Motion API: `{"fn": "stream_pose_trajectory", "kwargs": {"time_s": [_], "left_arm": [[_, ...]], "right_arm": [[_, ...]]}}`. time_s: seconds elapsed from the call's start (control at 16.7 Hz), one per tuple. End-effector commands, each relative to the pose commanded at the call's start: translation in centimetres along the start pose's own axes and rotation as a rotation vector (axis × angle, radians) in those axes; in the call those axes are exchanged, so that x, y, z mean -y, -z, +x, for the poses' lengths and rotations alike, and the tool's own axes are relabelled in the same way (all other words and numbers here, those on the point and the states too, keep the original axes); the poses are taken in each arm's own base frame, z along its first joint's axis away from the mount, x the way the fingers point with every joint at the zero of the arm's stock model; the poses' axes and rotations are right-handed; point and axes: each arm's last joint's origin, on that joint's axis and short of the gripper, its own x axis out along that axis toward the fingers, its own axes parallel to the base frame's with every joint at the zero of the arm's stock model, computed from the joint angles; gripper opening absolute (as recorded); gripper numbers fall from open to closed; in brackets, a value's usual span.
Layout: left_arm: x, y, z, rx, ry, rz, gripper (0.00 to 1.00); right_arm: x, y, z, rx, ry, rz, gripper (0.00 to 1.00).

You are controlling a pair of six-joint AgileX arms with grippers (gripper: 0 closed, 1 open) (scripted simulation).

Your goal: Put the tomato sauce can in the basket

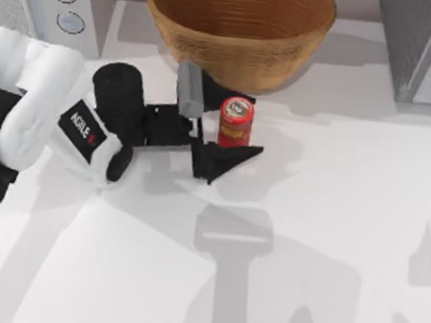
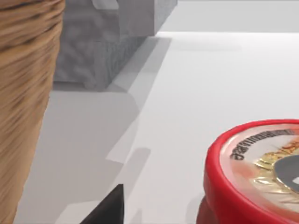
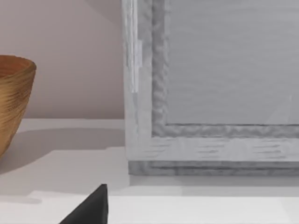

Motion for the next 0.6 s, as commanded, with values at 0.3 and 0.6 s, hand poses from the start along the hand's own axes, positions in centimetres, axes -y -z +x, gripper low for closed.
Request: {"fn": "stream_pose_trajectory", "kwargs": {"time_s": [0.3, 0.6], "left_arm": [[0.00, 0.00, 0.00, 0.000, 0.000, 0.000, 0.62], [0.00, 0.00, 0.00, 0.000, 0.000, 0.000, 0.25]], "right_arm": [[0.00, 0.00, 0.00, 0.000, 0.000, 0.000, 1.00], [0.00, 0.00, 0.00, 0.000, 0.000, 0.000, 1.00]]}}
